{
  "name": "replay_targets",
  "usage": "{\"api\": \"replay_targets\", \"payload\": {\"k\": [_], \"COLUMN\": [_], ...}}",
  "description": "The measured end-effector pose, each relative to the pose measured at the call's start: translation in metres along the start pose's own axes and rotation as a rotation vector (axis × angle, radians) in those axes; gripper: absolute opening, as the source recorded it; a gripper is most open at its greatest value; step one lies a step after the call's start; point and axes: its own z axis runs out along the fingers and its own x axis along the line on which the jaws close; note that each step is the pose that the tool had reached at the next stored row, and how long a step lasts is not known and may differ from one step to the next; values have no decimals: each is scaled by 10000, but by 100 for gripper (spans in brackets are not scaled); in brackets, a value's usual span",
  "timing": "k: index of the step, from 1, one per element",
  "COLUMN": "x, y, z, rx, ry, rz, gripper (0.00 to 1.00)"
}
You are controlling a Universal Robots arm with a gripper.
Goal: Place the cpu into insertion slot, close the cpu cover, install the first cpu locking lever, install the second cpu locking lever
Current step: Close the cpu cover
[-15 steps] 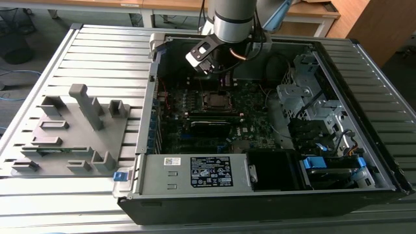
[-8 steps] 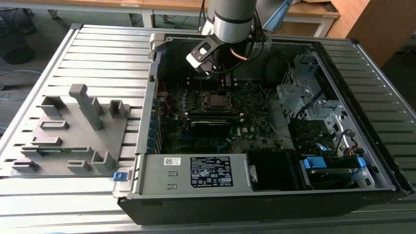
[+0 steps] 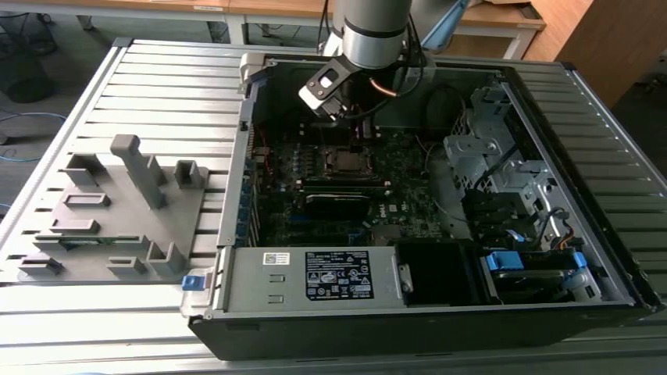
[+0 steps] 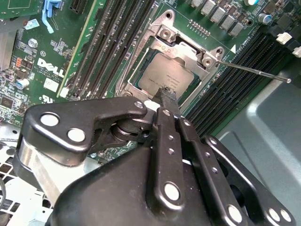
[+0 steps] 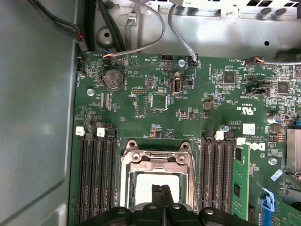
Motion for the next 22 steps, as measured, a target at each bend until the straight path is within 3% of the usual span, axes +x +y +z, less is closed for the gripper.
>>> {"api": "replay_targets", "payload": {"k": [22], "x": [0], "y": [0], "z": [0], "rx": [-1], "ry": [9], "rz": [-333], "gripper": [11]}}
